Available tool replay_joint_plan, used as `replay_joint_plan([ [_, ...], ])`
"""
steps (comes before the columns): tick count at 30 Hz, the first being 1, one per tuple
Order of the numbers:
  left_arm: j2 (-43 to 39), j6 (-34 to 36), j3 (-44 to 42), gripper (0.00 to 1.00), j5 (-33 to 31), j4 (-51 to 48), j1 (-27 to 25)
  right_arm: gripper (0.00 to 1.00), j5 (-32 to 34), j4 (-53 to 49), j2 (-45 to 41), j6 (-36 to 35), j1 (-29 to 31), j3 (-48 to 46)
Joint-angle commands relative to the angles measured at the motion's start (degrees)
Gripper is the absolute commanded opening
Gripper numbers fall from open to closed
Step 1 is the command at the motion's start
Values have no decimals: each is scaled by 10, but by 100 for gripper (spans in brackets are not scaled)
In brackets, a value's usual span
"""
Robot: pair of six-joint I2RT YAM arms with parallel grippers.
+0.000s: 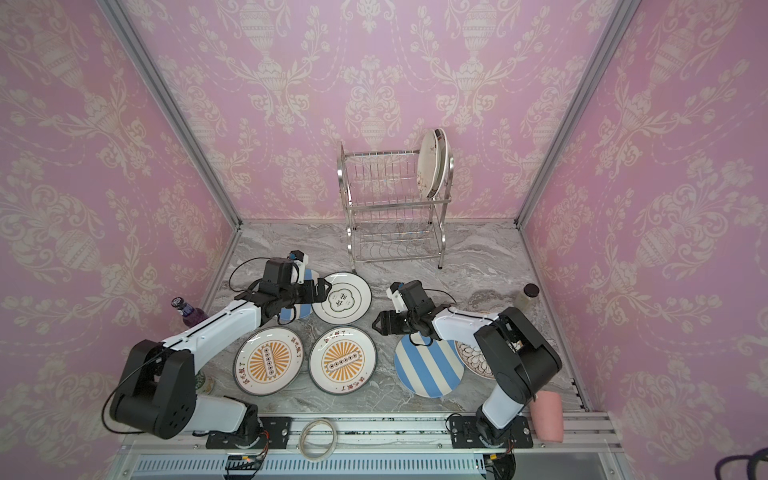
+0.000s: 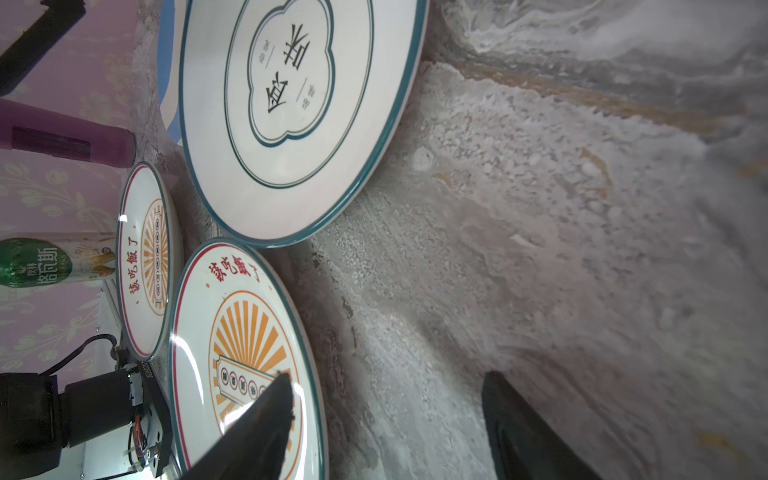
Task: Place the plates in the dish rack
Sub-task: 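Move the right gripper down onto the rim of the green-rimmed white plate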
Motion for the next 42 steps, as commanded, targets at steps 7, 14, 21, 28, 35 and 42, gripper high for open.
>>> replay_joint_plan([
  [7,70,20,33,99,-24,4,-4,73,13,126,63,65,-1,32],
  [14,110,27,59,99,-5,17,-3,73,22,176,93,96,-16,38],
  [21,128,35,69,99,-7,13,-1,71,9,187,131,109,-22,66],
  [28,153,37,79,99,17,19,6,68,-9,164,158,100,-28,96],
  [35,160,36,72,99,43,34,6,64,-26,199,187,129,-28,100],
  [42,160,37,71,99,58,35,4,58,-33,243,211,161,-28,101],
])
